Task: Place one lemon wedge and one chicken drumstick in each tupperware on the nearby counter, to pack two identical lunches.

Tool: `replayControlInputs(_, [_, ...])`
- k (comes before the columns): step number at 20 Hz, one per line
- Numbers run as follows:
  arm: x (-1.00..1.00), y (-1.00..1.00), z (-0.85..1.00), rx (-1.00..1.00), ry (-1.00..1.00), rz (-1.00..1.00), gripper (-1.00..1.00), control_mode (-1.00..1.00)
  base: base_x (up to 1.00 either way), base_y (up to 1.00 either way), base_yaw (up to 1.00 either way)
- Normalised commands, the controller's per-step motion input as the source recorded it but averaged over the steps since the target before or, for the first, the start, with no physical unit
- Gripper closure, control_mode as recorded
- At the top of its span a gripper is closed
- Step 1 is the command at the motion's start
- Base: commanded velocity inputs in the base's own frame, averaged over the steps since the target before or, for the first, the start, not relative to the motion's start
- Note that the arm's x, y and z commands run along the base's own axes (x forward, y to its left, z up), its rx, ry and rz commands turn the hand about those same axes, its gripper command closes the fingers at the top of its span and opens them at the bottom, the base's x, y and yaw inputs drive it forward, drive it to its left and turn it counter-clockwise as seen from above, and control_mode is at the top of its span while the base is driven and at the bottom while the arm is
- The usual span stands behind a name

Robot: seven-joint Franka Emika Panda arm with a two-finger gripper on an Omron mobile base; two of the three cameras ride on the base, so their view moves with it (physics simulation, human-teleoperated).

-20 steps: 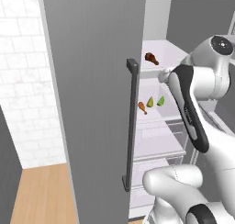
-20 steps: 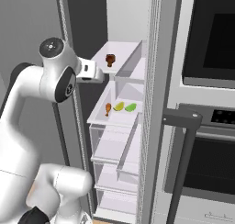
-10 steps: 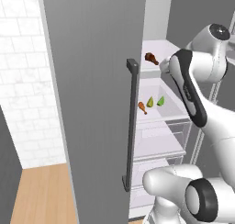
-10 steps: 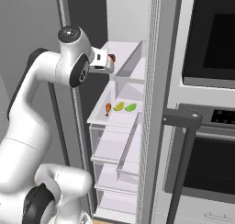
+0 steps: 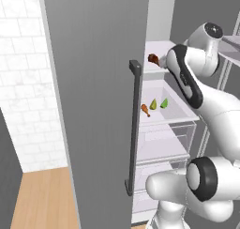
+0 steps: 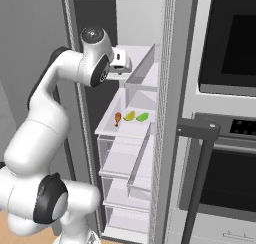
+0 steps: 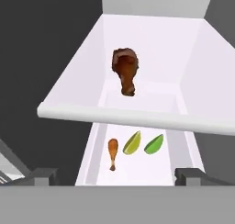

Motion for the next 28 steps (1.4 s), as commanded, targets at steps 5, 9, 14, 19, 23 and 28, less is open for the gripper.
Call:
replayControlInputs(5, [0.55, -0.06, -0.06, 0.00, 0.01, 0.11, -1.00, -1.00, 0.00, 0.00, 0.00])
replayControlInputs(9, [0.39, -0.01, -0.14, 0.00, 0.00, 0.14, -1.00, -1.00, 0.00, 0.00, 0.00])
replayControlInputs(14, [0.36, 0.00, -0.21, 0.00, 0.00, 0.12, -1.00, -1.00, 0.00, 0.00, 0.00])
replayControlInputs(19, [0.43, 0.00, -0.17, 0.00, 0.00, 0.10, -1.00, -1.00, 0.00, 0.00, 0.00])
replayControlInputs(23, [0.42, -0.04, -0.09, 0.00, 0.00, 0.09, -1.00, -1.00, 0.00, 0.00, 0.00])
replayControlInputs(28, [0.41, -0.04, -0.11, 0.00, 0.00, 0.10, -1.00, -1.00, 0.00, 0.00, 0.00])
